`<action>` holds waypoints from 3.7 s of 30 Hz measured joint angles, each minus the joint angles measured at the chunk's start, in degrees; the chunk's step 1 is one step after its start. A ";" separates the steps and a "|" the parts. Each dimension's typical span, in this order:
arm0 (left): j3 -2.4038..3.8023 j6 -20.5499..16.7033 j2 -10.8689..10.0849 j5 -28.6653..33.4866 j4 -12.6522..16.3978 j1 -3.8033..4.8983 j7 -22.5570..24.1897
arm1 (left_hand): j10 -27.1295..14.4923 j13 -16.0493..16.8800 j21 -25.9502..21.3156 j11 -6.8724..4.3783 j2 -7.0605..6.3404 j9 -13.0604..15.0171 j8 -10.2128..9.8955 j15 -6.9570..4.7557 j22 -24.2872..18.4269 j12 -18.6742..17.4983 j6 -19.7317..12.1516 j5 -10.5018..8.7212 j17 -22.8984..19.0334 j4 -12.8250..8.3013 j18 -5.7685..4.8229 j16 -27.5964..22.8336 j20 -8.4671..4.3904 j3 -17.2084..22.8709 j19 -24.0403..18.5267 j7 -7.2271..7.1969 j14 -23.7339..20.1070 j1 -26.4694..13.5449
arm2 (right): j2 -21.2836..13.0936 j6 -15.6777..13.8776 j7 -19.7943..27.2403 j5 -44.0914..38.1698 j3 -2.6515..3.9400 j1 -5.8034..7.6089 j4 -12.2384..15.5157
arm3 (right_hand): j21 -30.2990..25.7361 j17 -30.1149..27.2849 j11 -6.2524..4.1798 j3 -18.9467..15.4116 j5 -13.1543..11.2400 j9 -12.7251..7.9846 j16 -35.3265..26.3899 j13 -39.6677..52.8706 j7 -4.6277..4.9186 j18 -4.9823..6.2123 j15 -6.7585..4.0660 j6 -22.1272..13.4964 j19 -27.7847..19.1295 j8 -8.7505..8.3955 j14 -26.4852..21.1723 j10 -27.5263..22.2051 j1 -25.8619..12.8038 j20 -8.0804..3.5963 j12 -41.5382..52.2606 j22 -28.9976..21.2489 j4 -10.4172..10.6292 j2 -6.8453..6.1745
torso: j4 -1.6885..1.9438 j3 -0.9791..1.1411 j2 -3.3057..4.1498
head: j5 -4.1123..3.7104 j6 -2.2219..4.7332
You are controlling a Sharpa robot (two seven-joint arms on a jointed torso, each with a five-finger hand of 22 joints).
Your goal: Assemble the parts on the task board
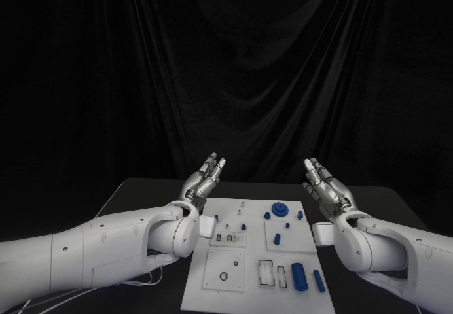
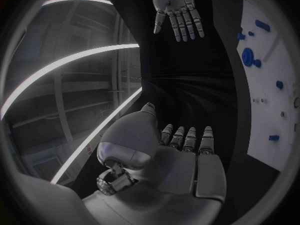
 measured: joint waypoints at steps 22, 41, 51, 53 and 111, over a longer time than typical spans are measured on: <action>-5.97 30.39 -0.88 7.05 -2.63 5.61 5.91 | 2.57 0.87 0.22 6.28 0.38 1.06 1.94 4.42 0.23 1.60 5.89 6.12 -0.03 0.74 0.80 0.00 3.67 1.31 0.42 5.74 0.11 8.20 | -2.23 28.41 -1.49 9.95 -6.65 6.59 -1.31 | 0.00 0.00 6.93 0.04 5.72 1.14 0.00 0.04 6.00 -0.01 3.61 2.37 0.22 5.10 0.13 0.09 5.62 3.24 0.00 0.00 0.48 0.51 | 0.03 -0.10 0.44 | -1.22 -1.68; -6.08 31.93 -6.40 -2.44 -1.47 5.59 8.01 | 7.84 2.64 5.62 11.53 -1.56 2.11 4.25 7.36 2.97 15.16 15.67 16.36 1.78 -3.93 0.77 6.69 6.90 7.25 8.42 10.96 6.15 17.86 | -9.61 32.92 0.33 5.28 -6.68 7.84 0.13 | 8.63 2.65 12.41 1.72 13.20 2.10 12.85 2.10 8.66 -0.03 8.90 7.49 18.01 11.84 8.13 3.16 15.27 7.66 13.50 2.68 -1.21 -0.96 | 0.63 -0.75 4.86 | -3.27 -6.12; -6.05 31.57 -11.20 -3.40 2.19 5.59 8.16 | 9.15 2.92 7.68 12.85 -2.31 2.37 4.57 8.07 3.81 18.67 18.02 17.60 2.11 -5.57 0.78 8.83 7.60 10.93 12.00 11.71 8.12 17.58 | -11.33 32.93 0.44 1.60 -6.70 9.92 1.01 | 16.74 7.16 15.43 8.20 22.28 3.68 30.69 5.81 10.31 0.05 8.77 16.11 39.44 21.71 28.76 12.41 26.23 7.31 38.90 5.02 -11.98 -2.30 | 1.23 -0.80 6.04 | -4.45 -8.51; -5.84 31.57 -12.27 -3.51 3.05 5.60 8.19 | 9.98 3.08 8.45 13.67 -2.61 2.57 4.97 8.60 4.00 20.03 19.27 17.60 2.27 -6.04 0.77 9.56 7.82 11.95 13.19 12.00 9.26 17.27 | -11.82 32.78 0.33 -0.27 -6.70 10.75 1.10 | 19.23 8.32 15.69 9.50 22.28 3.84 33.79 6.37 10.65 0.89 7.75 17.47 43.96 23.06 34.24 15.04 27.30 7.09 41.58 6.03 -13.29 -2.74 | 1.31 -0.86 6.32 | -4.71 -8.96; -4.53 31.99 -22.63 -0.56 14.57 7.52 8.38 | 10.72 2.95 10.13 14.86 -4.00 2.68 5.51 10.67 4.35 20.34 21.38 17.83 2.62 -7.84 -0.16 12.47 7.81 16.74 16.09 13.02 12.46 15.51 | -4.35 18.46 -35.33 -100.10 -6.67 22.93 2.33 | 84.38 55.23 8.19 31.23 -0.24 5.09 77.06 3.75 9.47 -5.44 -3.76 43.30 83.04 12.16 82.47 42.58 21.64 -3.62 27.29 73.39 -10.50 -19.03 | 5.04 -4.89 19.45 | -9.05 -5.07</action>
